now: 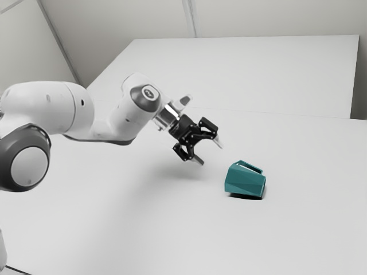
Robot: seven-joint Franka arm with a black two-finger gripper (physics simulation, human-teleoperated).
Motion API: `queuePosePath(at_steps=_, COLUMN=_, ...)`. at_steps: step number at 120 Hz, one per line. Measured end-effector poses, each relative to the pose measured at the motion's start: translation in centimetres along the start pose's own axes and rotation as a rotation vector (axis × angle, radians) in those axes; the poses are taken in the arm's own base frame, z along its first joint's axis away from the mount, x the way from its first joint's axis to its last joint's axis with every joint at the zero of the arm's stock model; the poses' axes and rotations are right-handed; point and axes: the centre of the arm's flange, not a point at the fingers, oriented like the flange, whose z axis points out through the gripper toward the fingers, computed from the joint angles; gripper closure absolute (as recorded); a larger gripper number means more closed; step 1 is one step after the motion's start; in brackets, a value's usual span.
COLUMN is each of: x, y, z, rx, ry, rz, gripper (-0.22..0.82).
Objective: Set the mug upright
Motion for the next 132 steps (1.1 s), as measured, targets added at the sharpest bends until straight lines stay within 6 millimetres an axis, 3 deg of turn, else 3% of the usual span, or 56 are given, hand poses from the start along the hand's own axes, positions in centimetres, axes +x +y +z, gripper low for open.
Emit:
queuePosePath(at_steps=33, x=-0.3, y=1.2, z=4.8, rx=-0.072, ry=-0.04, rz=-0.06, gripper=0.0)
queuePosePath(at_steps=80, x=-0.2, y=2.0, z=9.1, rx=-0.137, ry=-0.056, rz=-0.132, gripper=0.0)
queuePosePath(at_steps=84, x=-0.2, y=2.1, z=9.2, rx=-0.137, ry=-0.055, rz=-0.133, gripper=0.05)
queuePosePath(at_steps=107, x=0.0, y=1.7, z=9.3, rx=-0.132, ry=-0.038, rz=-0.148, gripper=0.51)
queuePosePath(at_steps=116, x=0.1, y=1.7, z=9.2, rx=-0.133, ry=-0.03, rz=-0.149, gripper=0.61)
queuePosePath(at_steps=132, x=0.2, y=2.3, z=8.8, rx=-0.132, ry=-0.018, rz=-0.141, gripper=0.69)
